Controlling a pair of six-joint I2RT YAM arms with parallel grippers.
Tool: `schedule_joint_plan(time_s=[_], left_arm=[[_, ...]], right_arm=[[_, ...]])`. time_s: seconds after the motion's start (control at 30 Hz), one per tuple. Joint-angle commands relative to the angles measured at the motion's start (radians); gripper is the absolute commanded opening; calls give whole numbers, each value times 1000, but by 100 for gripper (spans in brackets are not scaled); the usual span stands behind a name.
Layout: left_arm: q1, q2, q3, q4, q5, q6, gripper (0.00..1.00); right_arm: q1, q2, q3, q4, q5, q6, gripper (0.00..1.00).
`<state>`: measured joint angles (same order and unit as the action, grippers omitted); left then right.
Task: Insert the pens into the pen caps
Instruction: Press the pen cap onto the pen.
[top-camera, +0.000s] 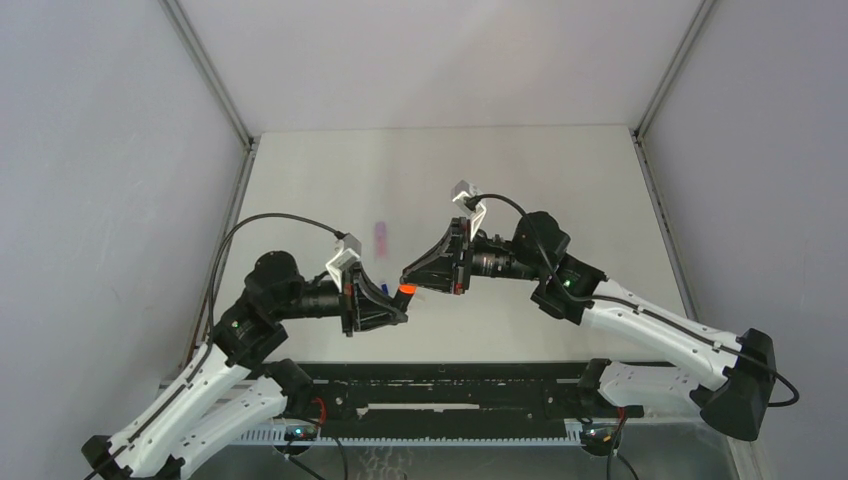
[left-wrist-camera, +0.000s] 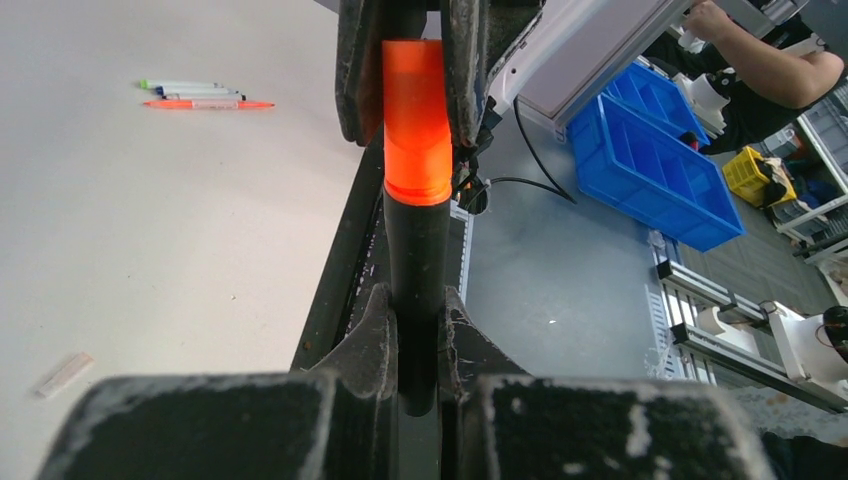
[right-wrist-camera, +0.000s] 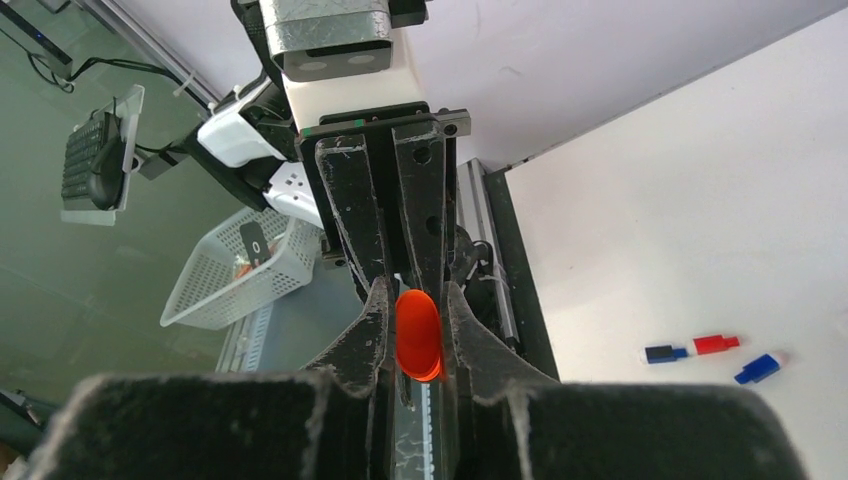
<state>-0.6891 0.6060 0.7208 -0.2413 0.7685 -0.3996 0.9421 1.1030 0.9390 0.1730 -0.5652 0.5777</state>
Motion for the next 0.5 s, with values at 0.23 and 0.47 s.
schedule_joint_plan(time_s=[0.23, 0.47], left_arm=[[76, -30, 36, 431, -70, -50, 0], [106, -25, 53, 447, -80, -59, 0]], right_arm=[[101, 89, -85, -229, -159, 33, 0], [122, 123, -84, -282, -153, 43, 0]])
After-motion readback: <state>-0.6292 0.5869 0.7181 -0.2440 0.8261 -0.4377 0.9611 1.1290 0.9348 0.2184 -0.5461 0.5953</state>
